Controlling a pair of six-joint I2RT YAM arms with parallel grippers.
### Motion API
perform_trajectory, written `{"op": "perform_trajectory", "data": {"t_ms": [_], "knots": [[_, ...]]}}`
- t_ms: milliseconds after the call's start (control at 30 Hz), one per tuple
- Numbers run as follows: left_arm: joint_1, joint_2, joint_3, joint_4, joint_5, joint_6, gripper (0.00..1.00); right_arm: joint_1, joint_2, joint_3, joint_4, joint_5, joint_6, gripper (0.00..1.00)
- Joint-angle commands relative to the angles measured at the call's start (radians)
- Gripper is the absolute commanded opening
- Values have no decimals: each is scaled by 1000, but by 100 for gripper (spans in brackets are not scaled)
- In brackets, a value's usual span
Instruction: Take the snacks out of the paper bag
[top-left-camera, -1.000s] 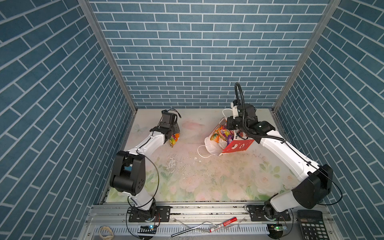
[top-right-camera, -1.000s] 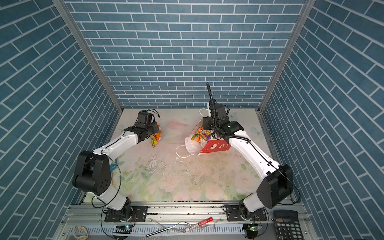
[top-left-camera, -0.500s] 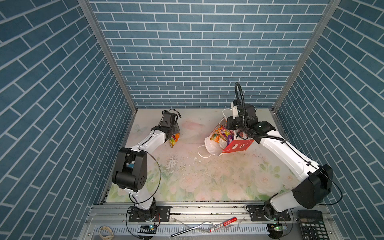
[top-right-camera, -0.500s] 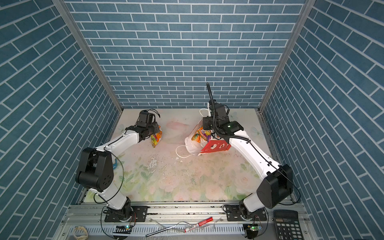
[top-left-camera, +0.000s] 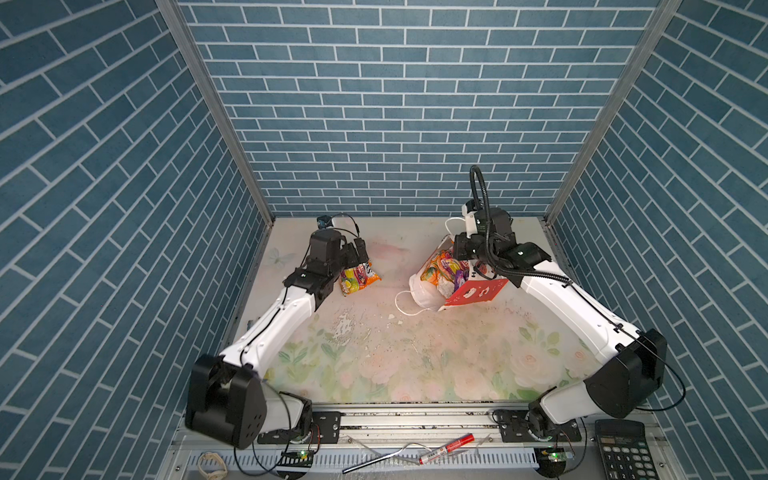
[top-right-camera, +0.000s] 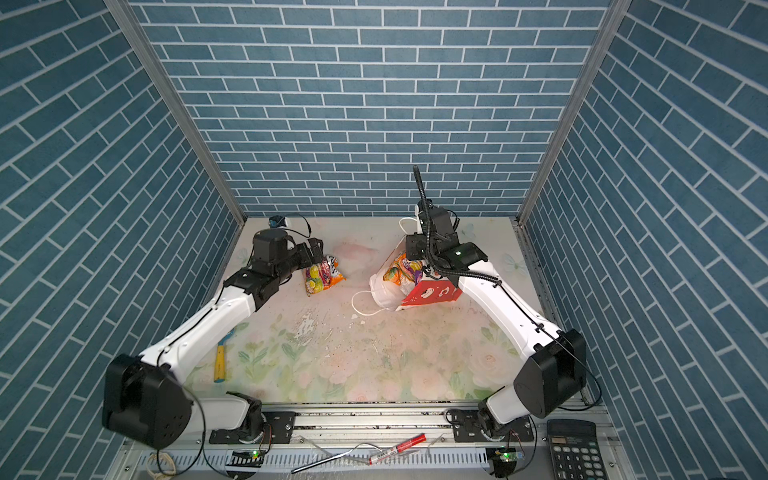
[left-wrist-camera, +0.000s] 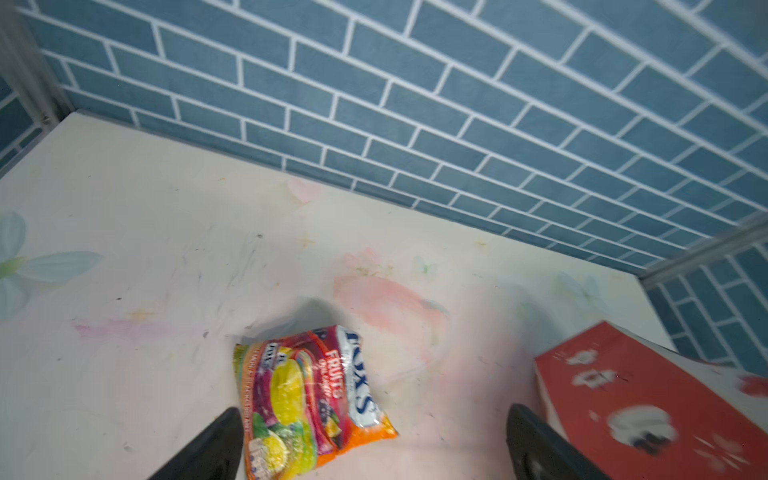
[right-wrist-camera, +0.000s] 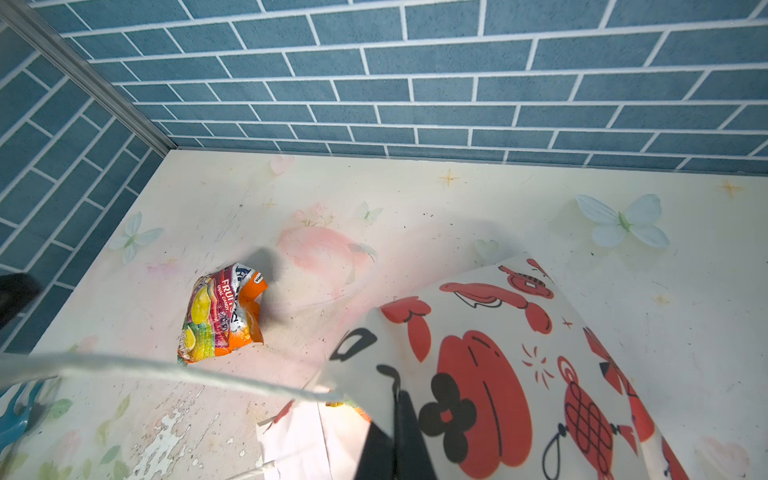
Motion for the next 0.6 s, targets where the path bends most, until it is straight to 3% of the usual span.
{"op": "perform_trajectory", "data": {"t_ms": [0,300,567], "knots": [[-90,-83,-43,30,28,17,96,-3,-24,-19,-6,33,34,0],[-295,-171,-94,149,176,-31,77,-2,-18,-20,15,4,55,0],[-332,-42,-99,312,342,-52,72,-3,-27,-29,17,-10,72,0]]}}
